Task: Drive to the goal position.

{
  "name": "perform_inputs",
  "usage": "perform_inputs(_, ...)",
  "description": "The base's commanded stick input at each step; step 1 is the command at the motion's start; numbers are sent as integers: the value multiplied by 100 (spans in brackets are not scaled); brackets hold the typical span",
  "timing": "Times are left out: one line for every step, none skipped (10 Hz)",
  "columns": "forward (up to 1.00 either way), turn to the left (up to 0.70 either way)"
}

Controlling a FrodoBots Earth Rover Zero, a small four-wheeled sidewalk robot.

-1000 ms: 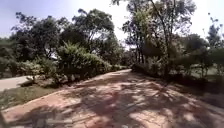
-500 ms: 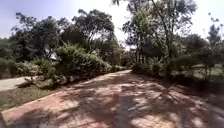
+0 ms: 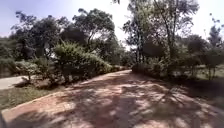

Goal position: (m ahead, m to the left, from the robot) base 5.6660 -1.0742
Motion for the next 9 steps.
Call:
perform_inputs(30, 0)
perform_inputs(30, 0)
perform_inputs(30, 0)
perform_inputs(30, 0)
perform_inputs(30, 0)
perform_inputs(30, 0)
perform_inputs(30, 0)
perform_inputs(30, 0)
perform_inputs(30, 0)
